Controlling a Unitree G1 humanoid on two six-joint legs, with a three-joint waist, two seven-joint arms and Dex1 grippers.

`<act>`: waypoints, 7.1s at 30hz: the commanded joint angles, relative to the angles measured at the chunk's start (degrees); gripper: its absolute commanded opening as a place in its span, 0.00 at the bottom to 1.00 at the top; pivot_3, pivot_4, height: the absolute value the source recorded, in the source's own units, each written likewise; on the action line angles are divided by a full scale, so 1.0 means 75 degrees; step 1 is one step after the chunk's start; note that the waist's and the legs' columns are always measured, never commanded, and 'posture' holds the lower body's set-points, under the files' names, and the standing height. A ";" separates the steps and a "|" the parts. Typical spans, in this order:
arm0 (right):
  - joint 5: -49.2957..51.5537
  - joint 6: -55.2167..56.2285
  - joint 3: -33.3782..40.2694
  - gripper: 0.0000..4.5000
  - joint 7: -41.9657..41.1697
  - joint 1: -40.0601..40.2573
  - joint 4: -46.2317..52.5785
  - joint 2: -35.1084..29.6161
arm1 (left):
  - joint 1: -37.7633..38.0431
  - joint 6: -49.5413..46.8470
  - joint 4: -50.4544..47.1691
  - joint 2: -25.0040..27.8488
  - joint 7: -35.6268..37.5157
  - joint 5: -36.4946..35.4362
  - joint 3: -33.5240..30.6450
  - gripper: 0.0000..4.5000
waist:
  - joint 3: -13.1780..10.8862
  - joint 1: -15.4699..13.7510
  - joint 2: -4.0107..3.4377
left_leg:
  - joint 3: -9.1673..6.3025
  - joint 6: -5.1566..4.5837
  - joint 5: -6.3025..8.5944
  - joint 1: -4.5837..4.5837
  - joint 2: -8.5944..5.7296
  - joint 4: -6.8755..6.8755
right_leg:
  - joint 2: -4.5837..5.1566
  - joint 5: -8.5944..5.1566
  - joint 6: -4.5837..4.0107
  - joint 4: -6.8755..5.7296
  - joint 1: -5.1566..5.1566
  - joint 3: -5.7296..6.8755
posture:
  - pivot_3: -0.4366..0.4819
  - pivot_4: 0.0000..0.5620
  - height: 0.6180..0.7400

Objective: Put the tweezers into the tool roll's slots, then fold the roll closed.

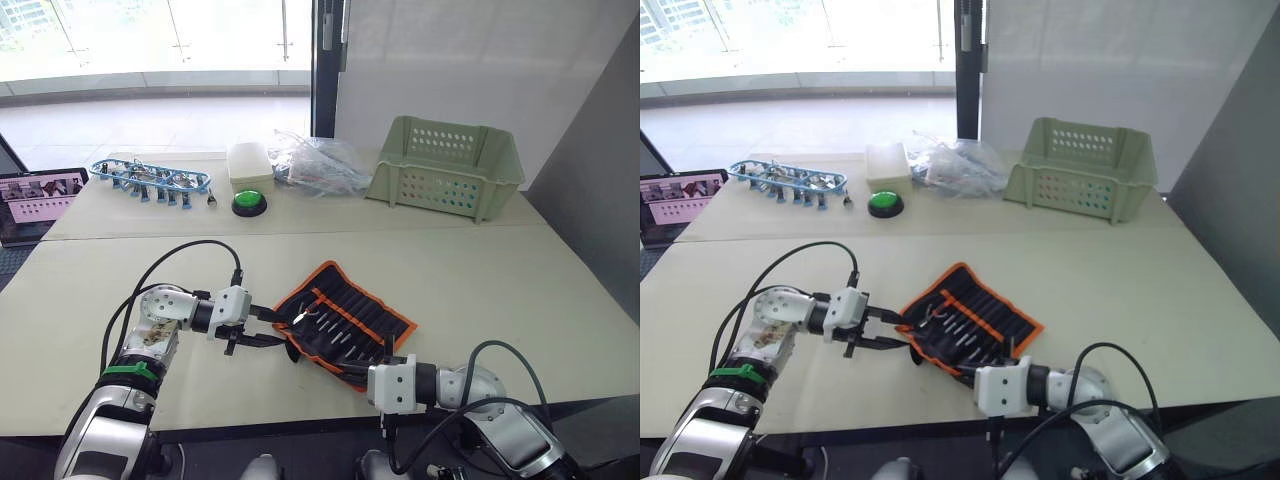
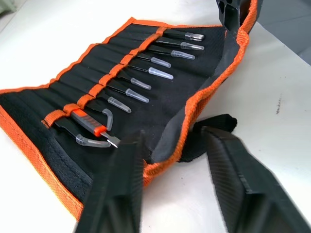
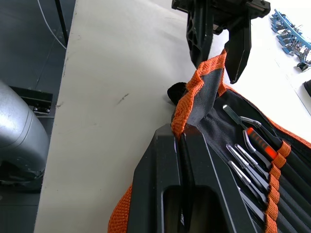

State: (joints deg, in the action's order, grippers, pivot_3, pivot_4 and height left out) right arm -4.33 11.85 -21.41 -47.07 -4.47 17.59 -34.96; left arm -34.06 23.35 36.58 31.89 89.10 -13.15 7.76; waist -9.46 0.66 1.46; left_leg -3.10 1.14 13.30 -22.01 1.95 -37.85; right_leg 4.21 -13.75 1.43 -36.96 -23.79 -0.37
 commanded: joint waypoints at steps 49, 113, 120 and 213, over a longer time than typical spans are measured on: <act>0.0851 -0.3207 0.0571 0.00 0.0272 -0.1728 -0.1772 0.0697 | 0.2965 -0.4957 -0.5032 0.1079 -0.4681 -0.0067 -0.0733 0.01 | -0.0005 0.0028 0.0006 | 0.0042 -0.0001 0.0001 0.0005 0.0088 0.0007 | -0.0125 0.0022 -0.0043 -0.0016 -0.0053 -0.0094 | 0.48 0.27 0.84; 0.0277 -0.4478 0.0051 0.00 0.1536 -0.1568 -0.2067 0.2682 | 0.4287 -0.5449 -0.6940 -0.0140 -0.5685 -0.1358 -0.1838 0.27 | -0.0003 0.0012 0.0007 | 0.0045 0.0000 0.0002 0.0021 0.0101 0.0009 | -0.0131 0.0022 -0.0045 -0.0014 -0.0043 -0.0093 | 0.48 0.27 0.84; 0.0133 -0.4376 -0.0145 0.00 0.1504 -0.1586 -0.2044 0.2544 | 0.3937 -0.5316 -0.6511 -0.0711 -0.6819 -0.0278 -0.1120 0.01 | -0.0001 0.0018 0.0007 | 0.0042 0.0000 0.0002 0.0017 0.0098 0.0009 | -0.0130 0.0022 -0.0045 -0.0013 -0.0039 -0.0092 | 0.48 0.27 0.83; 0.4394 -1.1092 0.3411 0.70 0.3016 -0.1560 0.0739 0.3300 | 0.6736 -0.4152 -0.7257 0.1756 -0.3115 -0.2580 -0.4418 0.99 | -0.0033 0.0110 -0.0055 | -0.0305 0.0033 -0.0103 -0.0049 -0.0122 0.0249 | 0.0022 -0.0108 -0.0057 0.0018 -0.0055 0.0099 | 0.48 0.27 0.83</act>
State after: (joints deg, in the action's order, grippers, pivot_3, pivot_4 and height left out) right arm 26.14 -67.76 3.26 -26.36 -15.17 23.89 -12.54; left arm 16.14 -8.58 -16.04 45.43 66.31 -32.69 -25.54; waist -9.71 1.49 1.05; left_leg -5.38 1.38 12.53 -22.35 1.04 -35.98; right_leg 4.37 -14.55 0.99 -36.85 -24.19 0.34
